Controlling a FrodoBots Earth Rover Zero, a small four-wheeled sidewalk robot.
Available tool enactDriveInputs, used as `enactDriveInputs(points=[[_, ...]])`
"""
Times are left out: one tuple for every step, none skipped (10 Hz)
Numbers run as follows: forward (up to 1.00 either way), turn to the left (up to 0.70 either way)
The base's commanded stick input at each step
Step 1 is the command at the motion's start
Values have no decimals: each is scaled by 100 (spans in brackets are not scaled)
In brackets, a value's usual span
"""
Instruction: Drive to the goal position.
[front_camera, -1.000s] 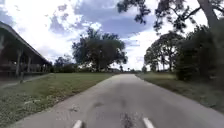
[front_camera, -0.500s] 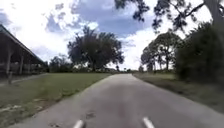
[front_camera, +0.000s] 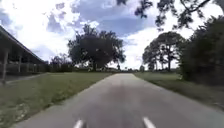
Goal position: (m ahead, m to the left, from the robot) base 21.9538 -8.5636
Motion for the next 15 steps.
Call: enactDriveInputs(points=[[70,0],[70,-5],[70,-4],[70,-2],[70,-1],[70,0],[70,0],[70,0],[70,0],[70,0],[70,0],[70,0],[70,0],[70,0],[70,0]])
